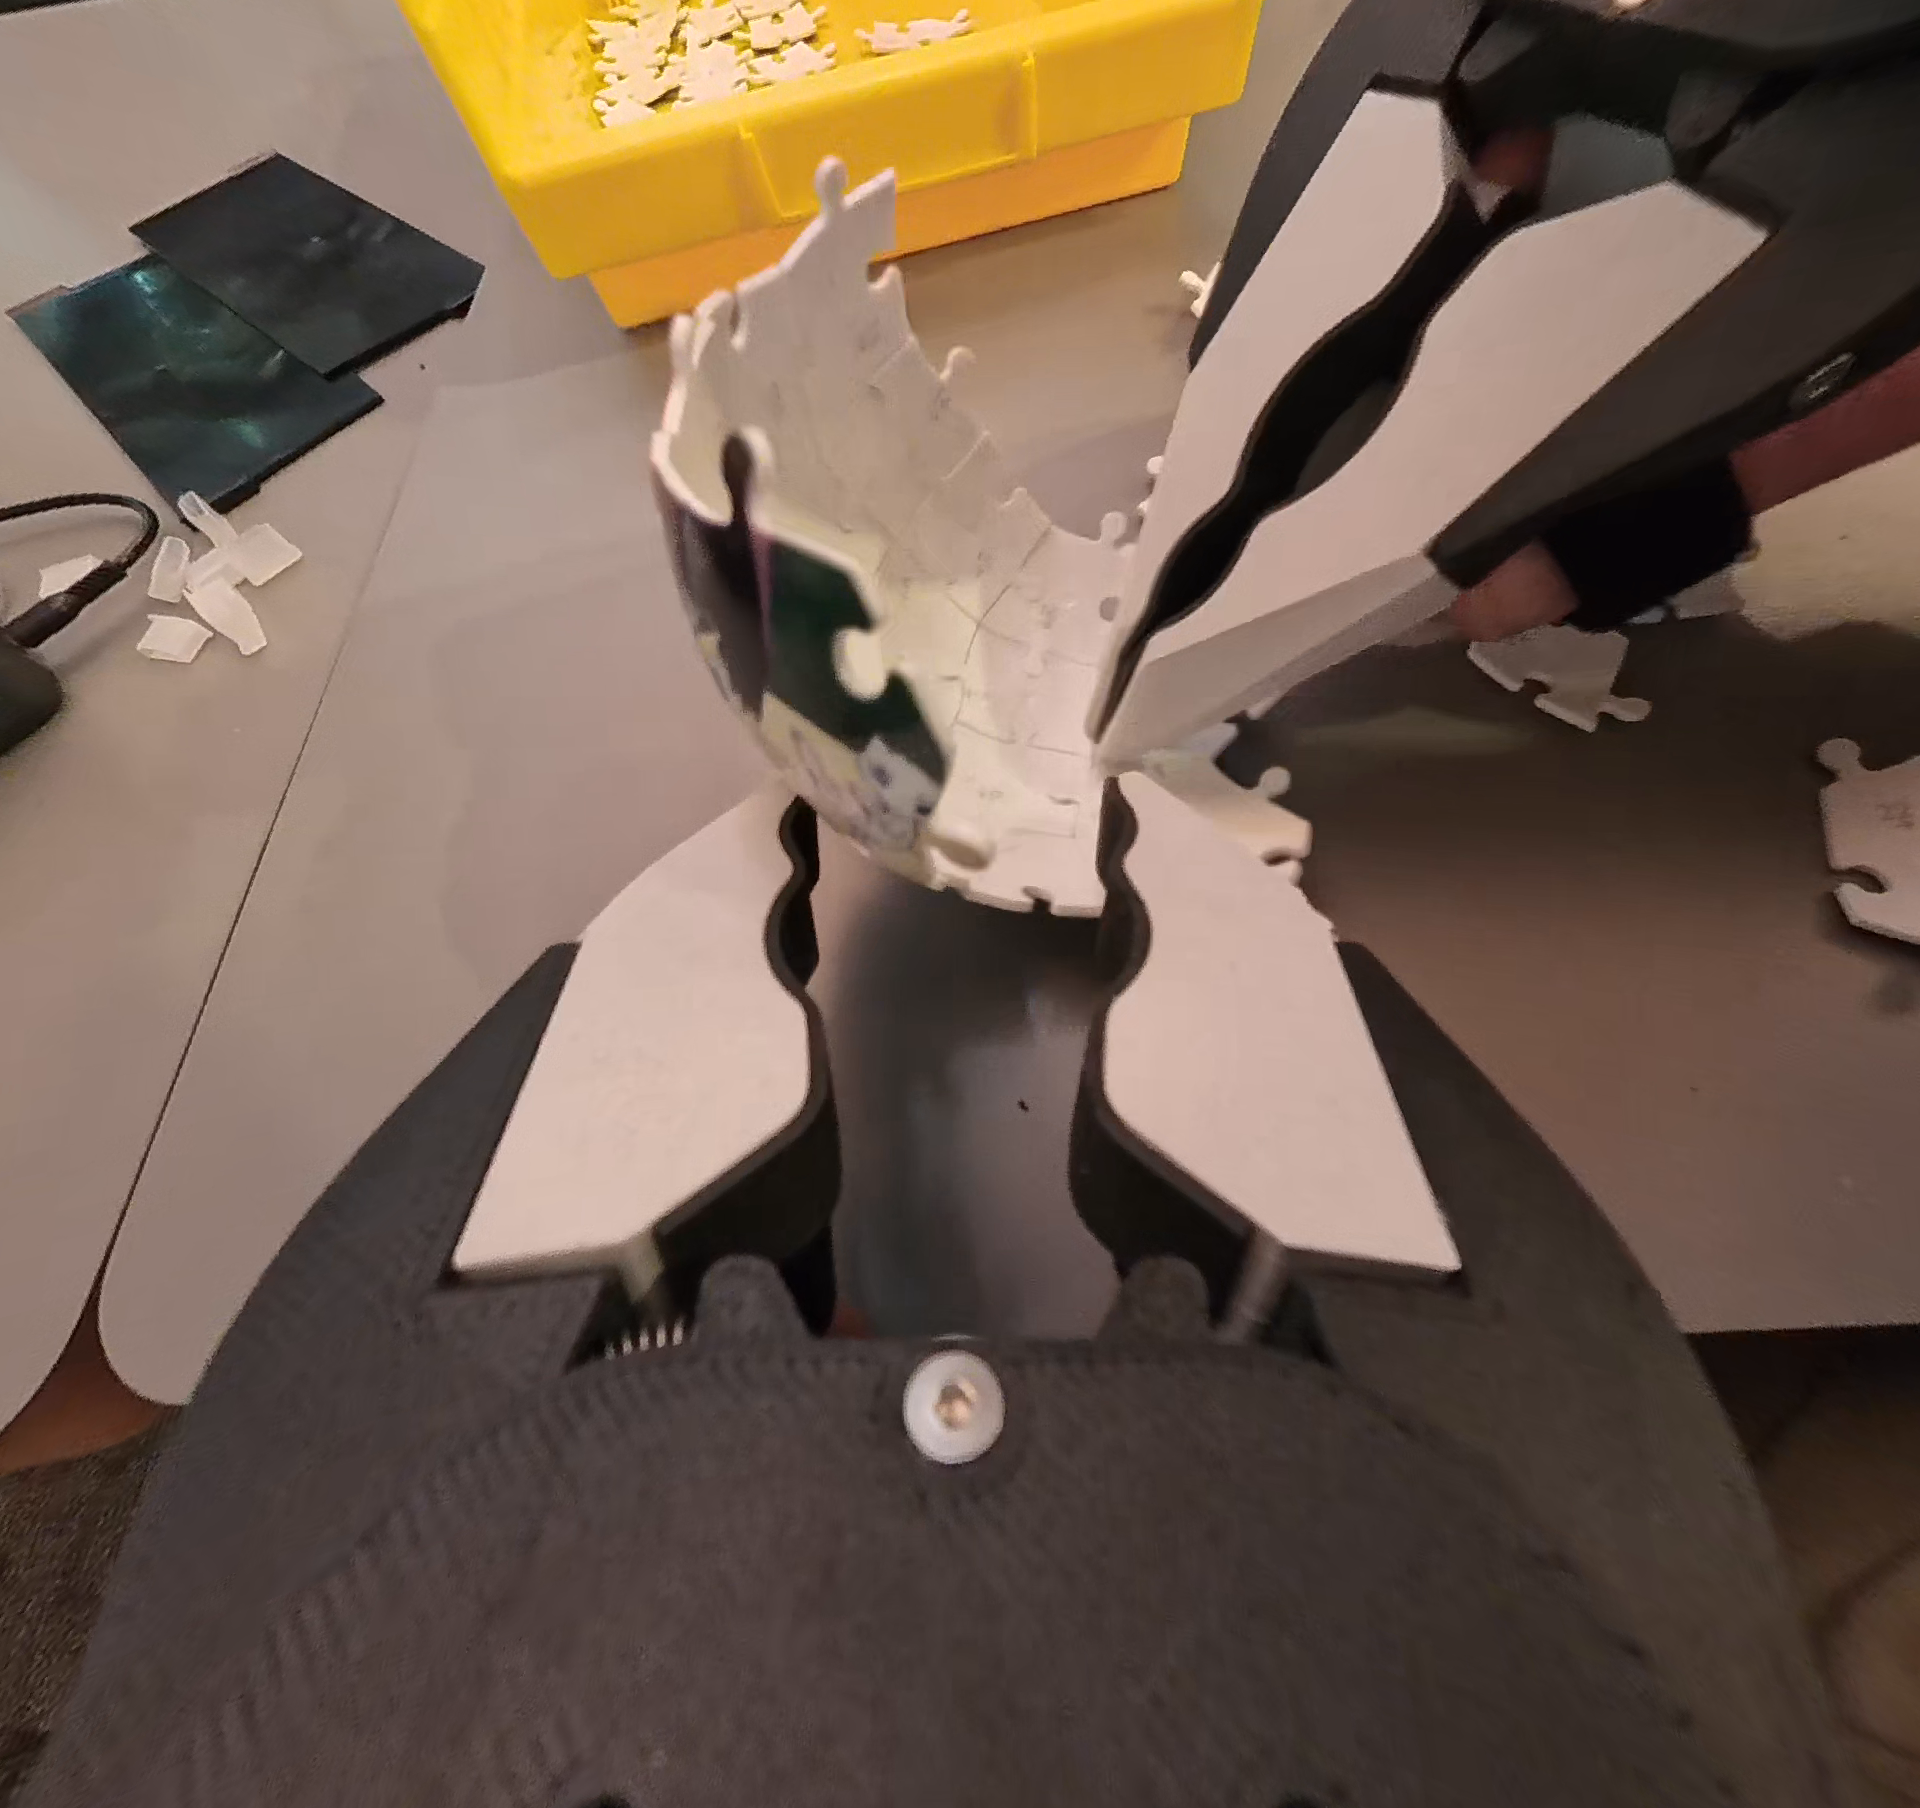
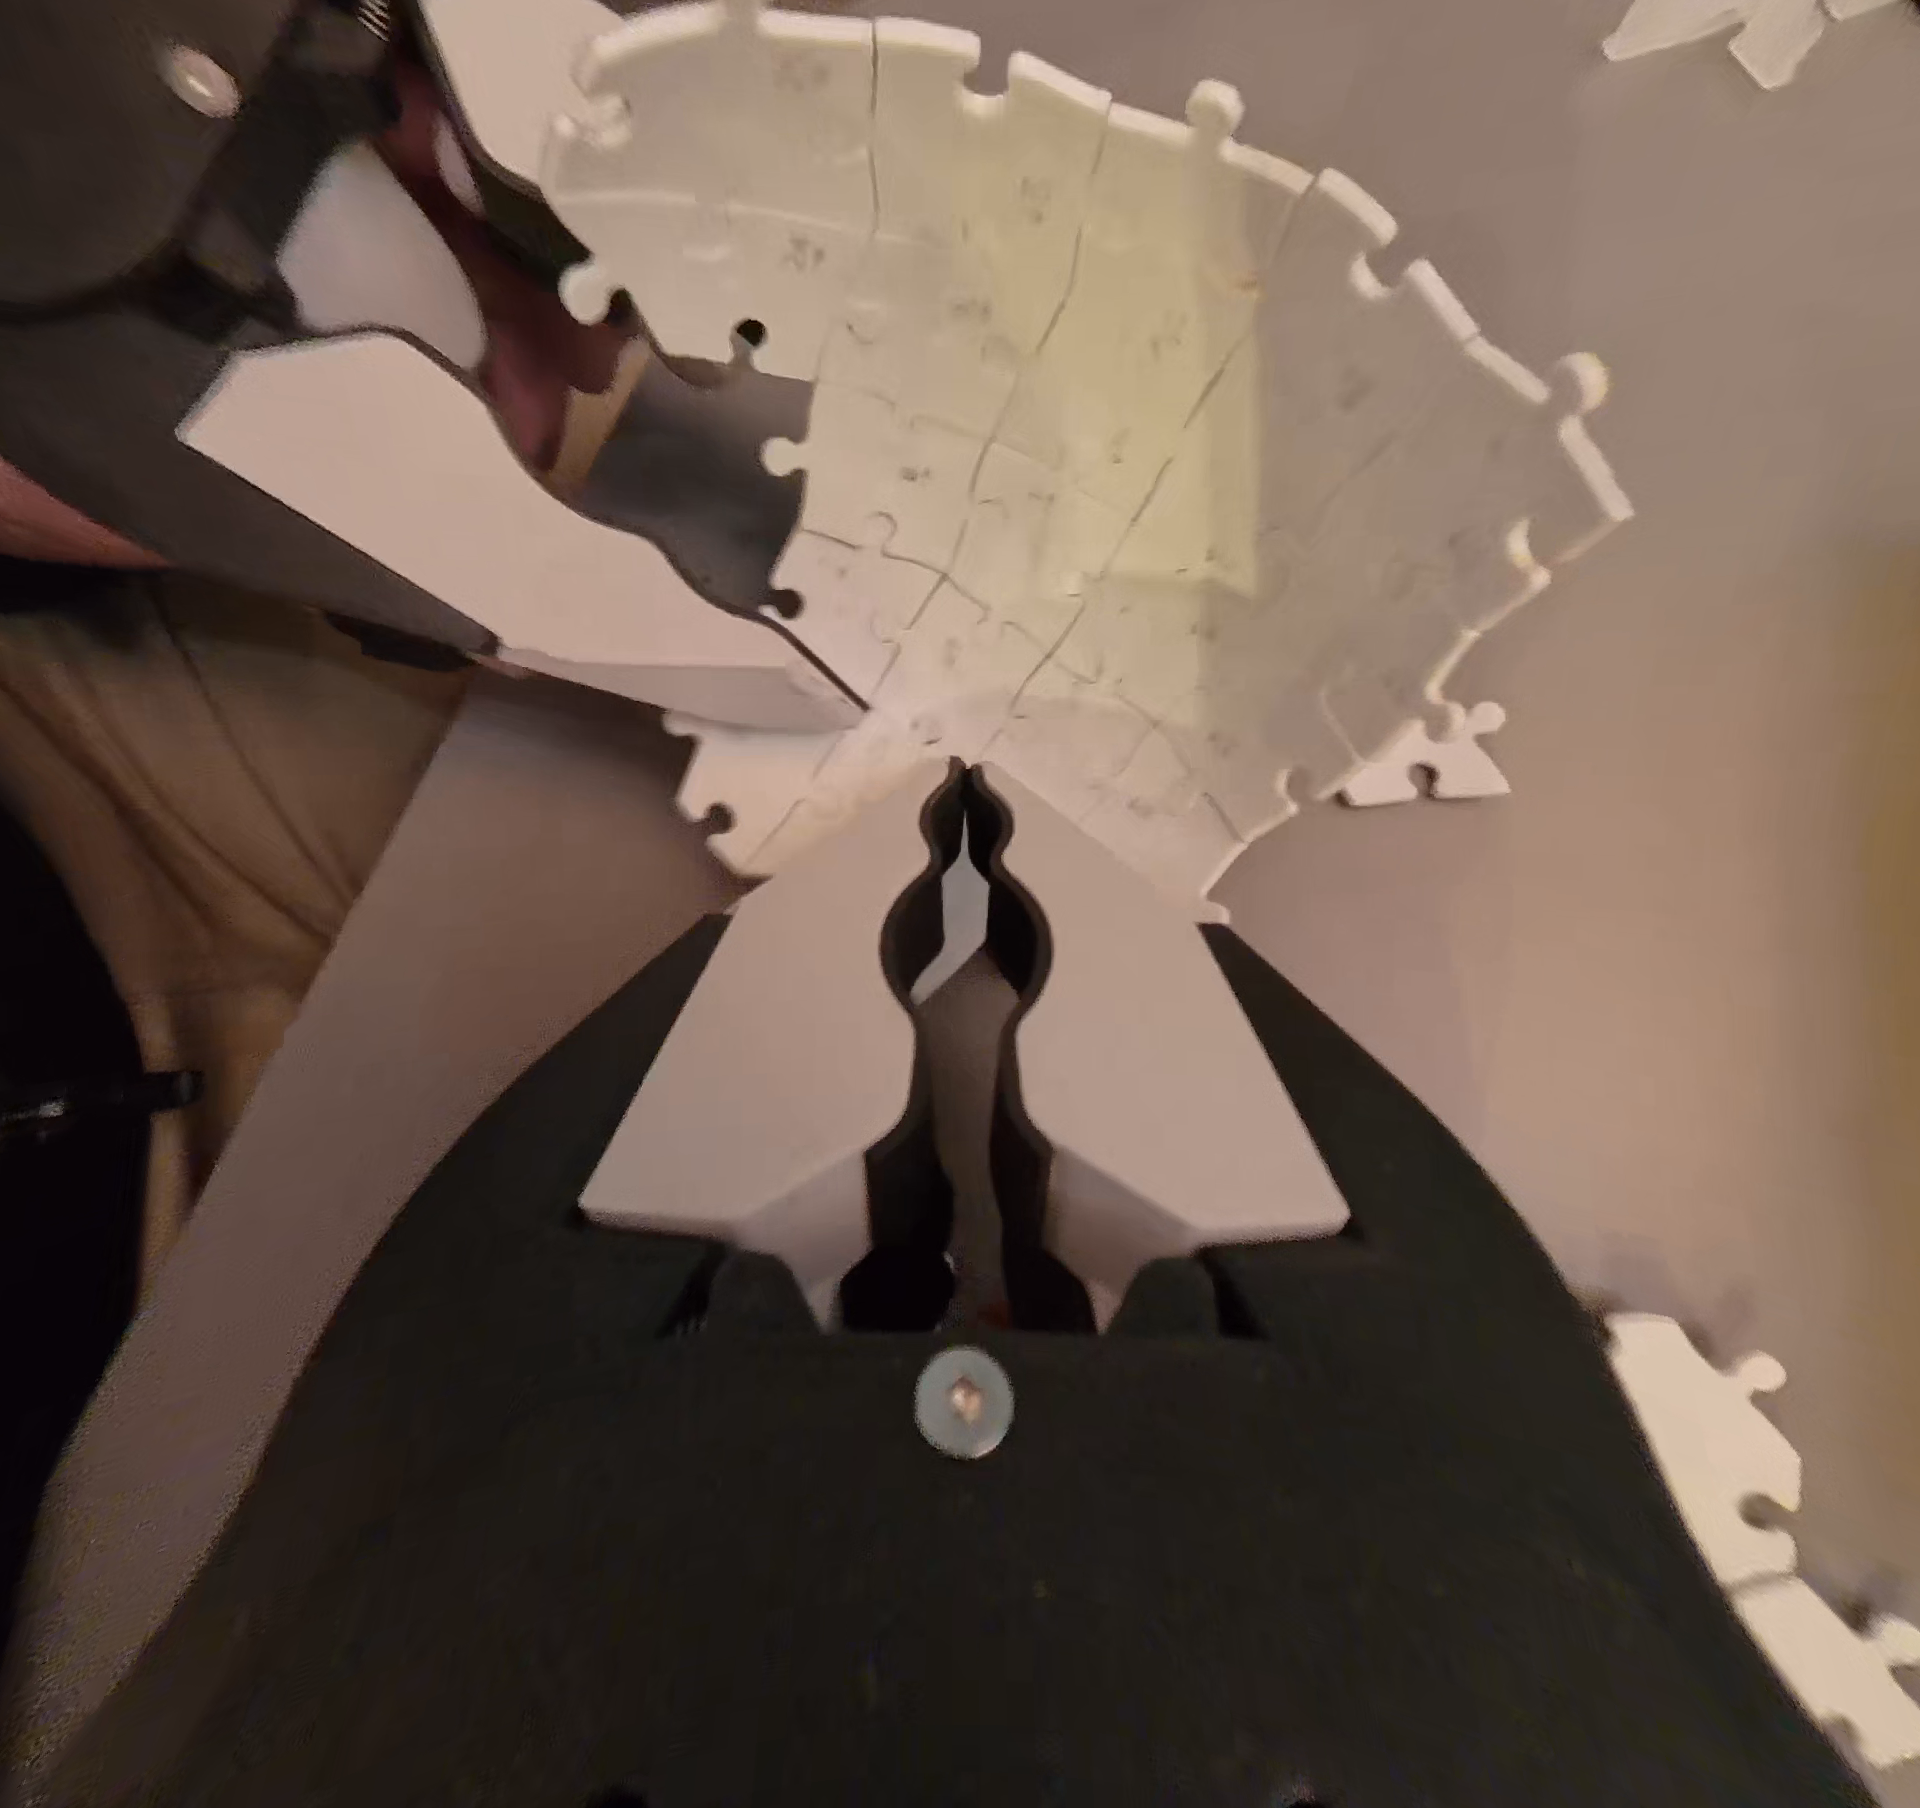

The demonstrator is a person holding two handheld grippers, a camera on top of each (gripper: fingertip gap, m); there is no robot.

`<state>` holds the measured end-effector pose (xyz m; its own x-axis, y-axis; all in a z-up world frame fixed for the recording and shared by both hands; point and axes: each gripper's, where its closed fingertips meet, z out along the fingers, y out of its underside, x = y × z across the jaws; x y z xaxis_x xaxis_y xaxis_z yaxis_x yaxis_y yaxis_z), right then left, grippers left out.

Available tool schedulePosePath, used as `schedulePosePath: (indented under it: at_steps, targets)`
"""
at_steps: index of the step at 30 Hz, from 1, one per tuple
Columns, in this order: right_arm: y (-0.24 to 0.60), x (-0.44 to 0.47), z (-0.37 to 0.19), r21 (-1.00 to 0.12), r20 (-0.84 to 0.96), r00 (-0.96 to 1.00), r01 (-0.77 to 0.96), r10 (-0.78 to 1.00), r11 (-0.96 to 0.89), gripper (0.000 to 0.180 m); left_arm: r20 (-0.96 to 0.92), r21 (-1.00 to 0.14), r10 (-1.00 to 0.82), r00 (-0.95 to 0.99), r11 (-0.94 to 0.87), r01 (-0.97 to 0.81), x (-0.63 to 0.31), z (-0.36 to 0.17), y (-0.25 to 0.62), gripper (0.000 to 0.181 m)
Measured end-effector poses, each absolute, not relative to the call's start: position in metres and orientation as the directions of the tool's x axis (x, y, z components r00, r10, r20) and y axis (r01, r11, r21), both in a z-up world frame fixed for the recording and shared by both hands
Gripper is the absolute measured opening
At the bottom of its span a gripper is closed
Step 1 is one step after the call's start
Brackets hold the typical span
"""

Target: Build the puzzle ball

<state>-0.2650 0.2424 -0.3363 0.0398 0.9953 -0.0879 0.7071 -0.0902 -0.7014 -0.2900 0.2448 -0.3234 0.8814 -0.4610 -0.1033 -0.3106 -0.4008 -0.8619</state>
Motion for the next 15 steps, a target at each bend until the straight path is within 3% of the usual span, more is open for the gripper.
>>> schedulePosePath:
  at_steps: [15]
  targets:
    - [0.2442,-0.2661,-0.3405,-0.685,0.125,-0.002,0.723,0.992,0.088,0.0,-0.108,-0.864,-0.462,0.88,-0.395,-0.313,-0.2902,-0.3229,0.2449,0.053]
